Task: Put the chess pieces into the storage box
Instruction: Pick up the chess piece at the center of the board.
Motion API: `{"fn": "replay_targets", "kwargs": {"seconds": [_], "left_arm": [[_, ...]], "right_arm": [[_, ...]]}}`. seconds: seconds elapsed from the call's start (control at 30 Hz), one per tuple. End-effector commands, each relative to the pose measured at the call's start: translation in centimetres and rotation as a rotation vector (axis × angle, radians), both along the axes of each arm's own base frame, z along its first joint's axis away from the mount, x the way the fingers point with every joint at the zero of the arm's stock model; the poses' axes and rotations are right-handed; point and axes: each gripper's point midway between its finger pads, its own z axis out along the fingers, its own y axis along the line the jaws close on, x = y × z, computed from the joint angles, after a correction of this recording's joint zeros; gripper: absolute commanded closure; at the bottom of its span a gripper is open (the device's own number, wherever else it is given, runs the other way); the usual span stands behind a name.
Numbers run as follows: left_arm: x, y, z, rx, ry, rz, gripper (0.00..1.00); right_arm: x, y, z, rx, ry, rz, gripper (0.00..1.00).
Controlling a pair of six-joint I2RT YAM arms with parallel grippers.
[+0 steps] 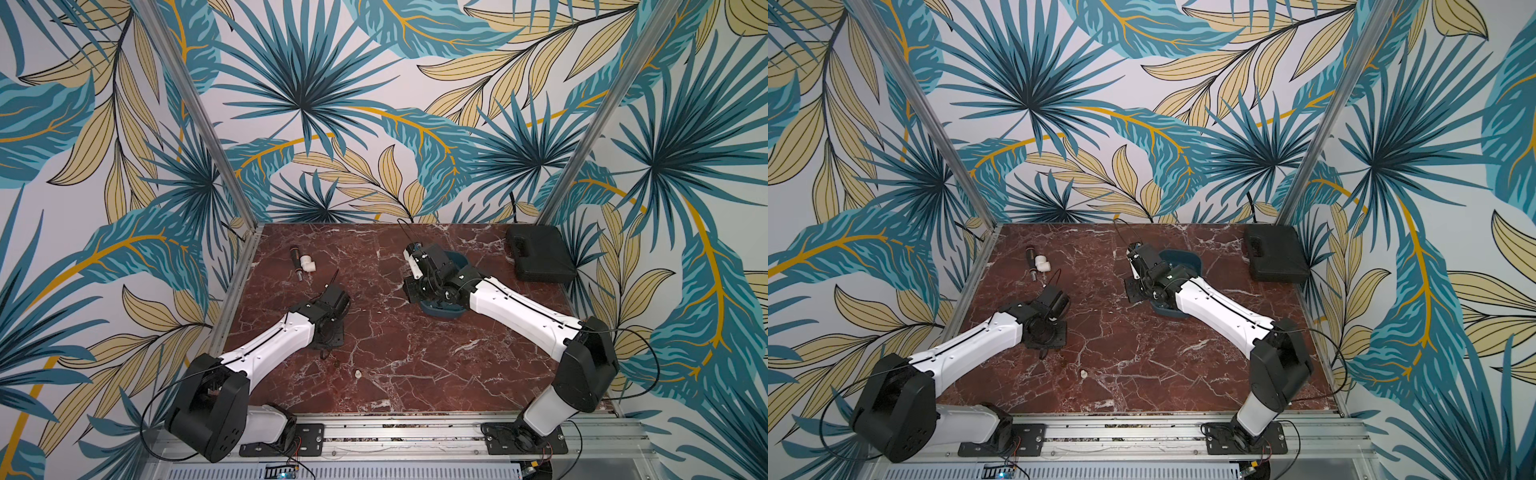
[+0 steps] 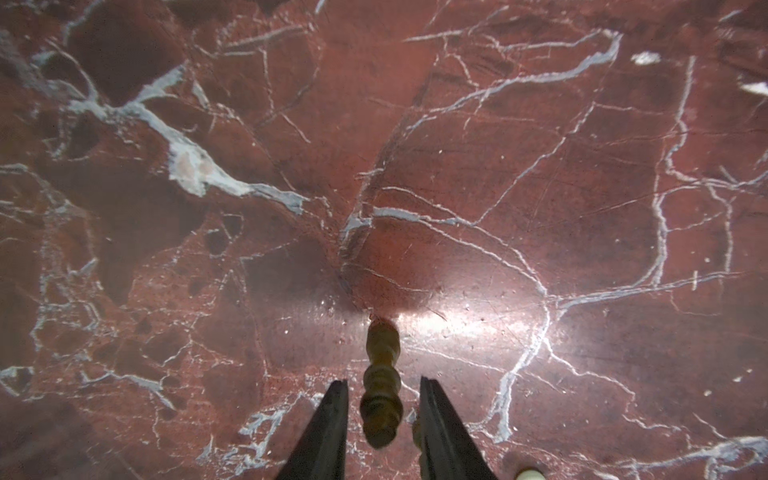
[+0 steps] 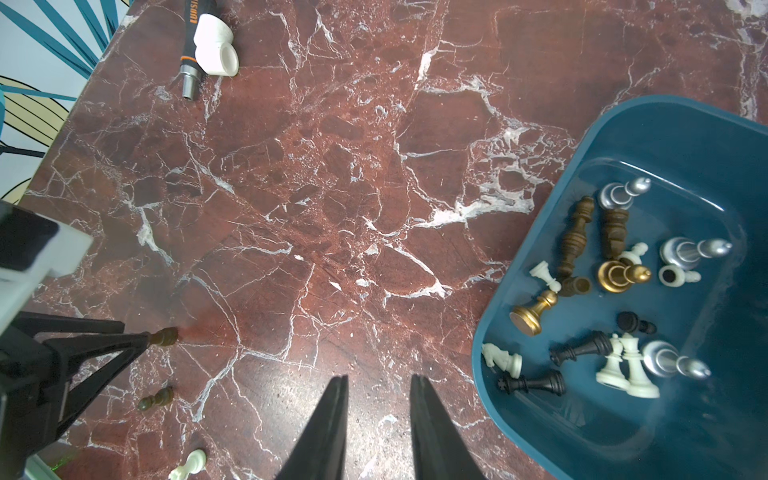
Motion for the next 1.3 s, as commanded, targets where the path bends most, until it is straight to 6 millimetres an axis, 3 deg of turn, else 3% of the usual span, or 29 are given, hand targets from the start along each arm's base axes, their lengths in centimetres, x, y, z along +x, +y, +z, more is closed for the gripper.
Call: {"fn": "replay_targets", "kwargs": {"seconds": [0.0,0.33,0.53,0.7,0.83,1.03,1.1,1.27], "left_arm": [[-0.2,0.0,-0.1,-0.007,0.006,-0.007,0.66],[0.1,0.3,-0.6,0.003,-0.012,-0.007,0.71],[0.1,0.4,-0.4,0.013,-0.007,-0.016,0.85],[0.3,0.4,0.9,0.013,-0.028,-0.020,0.92],[1.2,-0.1,3.5,-0.006,-0.080,-0.029,0.95],[5.0,-4.3,9.4,-0.089,-0.229,-0.106,0.96],[6.9,-6.6,11.3,-0.122,-0.278,-0.153,0.96],[11.2,-13.3,13.9,-0.175,-0.356,-0.295,0.96]], "right_arm": [[0.0,0.0,-0.7,-0.028,0.004,0.006,0.69],[0.0,0.4,-1.1,-0.019,0.023,0.011,0.69],[0.0,-0.1,-0.8,-0.036,0.009,0.003,0.70],[0.0,-0.4,-0.1,-0.034,-0.008,-0.004,0.69],[0.1,-1.1,0.8,-0.048,-0.039,-0.028,0.69],[0.6,-4.4,3.4,-0.068,-0.113,-0.123,0.70],[0.6,-6.3,4.2,-0.070,-0.129,-0.165,0.70],[0.3,-10.9,5.4,-0.063,-0.160,-0.265,0.70]]}}
